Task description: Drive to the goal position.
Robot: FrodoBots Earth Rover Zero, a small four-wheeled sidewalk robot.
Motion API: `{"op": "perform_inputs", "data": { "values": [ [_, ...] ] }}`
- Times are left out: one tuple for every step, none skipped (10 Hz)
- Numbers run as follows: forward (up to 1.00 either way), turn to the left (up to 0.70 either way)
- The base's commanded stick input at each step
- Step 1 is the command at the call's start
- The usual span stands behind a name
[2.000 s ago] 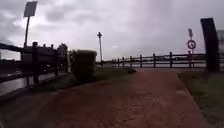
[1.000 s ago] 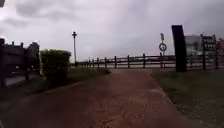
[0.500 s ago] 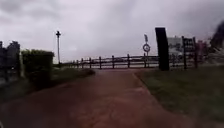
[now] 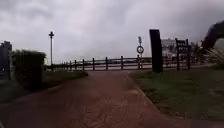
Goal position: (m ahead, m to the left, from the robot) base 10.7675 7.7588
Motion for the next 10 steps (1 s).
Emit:
{"op": "perform_inputs", "data": {
  "values": [
    [1.0, 0.0],
    [1.0, 0.0],
    [1.0, 0.0],
    [1.0, 0.0],
    [1.0, 0.0],
    [1.0, 0.0],
    [1.0, 0.2],
    [1.0, 0.39],
    [1.0, 0.24],
    [1.0, 0.0]
  ]
}}
